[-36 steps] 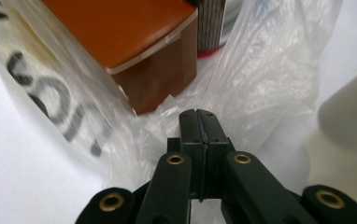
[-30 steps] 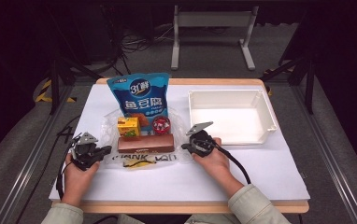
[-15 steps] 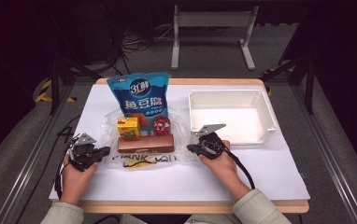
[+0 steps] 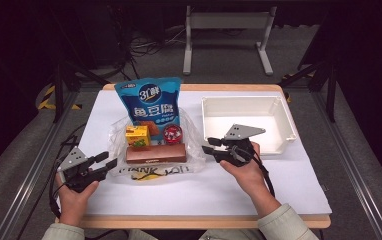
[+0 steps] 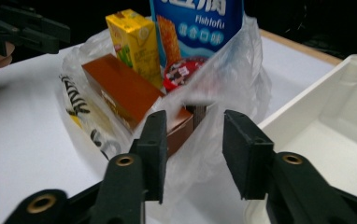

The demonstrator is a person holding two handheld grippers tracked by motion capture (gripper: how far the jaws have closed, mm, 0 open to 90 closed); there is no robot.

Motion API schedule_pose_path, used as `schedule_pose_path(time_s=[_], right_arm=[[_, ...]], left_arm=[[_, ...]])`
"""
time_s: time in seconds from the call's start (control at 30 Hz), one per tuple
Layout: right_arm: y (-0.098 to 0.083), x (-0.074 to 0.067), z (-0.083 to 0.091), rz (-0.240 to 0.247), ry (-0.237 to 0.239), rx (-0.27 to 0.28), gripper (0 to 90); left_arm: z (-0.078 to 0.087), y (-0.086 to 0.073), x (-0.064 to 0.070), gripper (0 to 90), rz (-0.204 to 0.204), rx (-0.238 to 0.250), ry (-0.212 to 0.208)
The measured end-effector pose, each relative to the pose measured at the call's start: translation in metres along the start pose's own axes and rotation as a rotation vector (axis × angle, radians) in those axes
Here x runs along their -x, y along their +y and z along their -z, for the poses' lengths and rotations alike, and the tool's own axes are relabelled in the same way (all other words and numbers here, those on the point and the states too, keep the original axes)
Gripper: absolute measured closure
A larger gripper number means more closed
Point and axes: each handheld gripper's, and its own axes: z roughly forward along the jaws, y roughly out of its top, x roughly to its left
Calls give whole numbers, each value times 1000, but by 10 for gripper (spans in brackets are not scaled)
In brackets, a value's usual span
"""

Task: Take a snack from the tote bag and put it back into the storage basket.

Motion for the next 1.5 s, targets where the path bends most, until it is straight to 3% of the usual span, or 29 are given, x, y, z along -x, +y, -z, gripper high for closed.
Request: schedule_pose_path(time_s=[0.27,0.37,0.6,0.73,0.97,1.17,1.37,1.5], right_arm=[[21,2,8,32,-5,48,509],[29,5,10,29,21,77,477],[53,13,9,25,34,120,382],[65,19,5,27,46,114,361],[93,28,-9,56,59,125,328],[109,37,-27,75,53,101,310],[124,45,-41,64,71,93,328],[135,53,-52,58,58,102,331]], left_arm=[[4,-1,0,474,10,43,-5],[6,-1,0,467,9,52,-5],[8,-1,2,459,2,54,-3],[8,-2,3,457,-11,44,2],[15,-6,5,453,-20,36,20],[23,-12,3,449,-12,29,35],[29,-19,1,443,-1,21,50],[34,-23,0,442,10,17,57]])
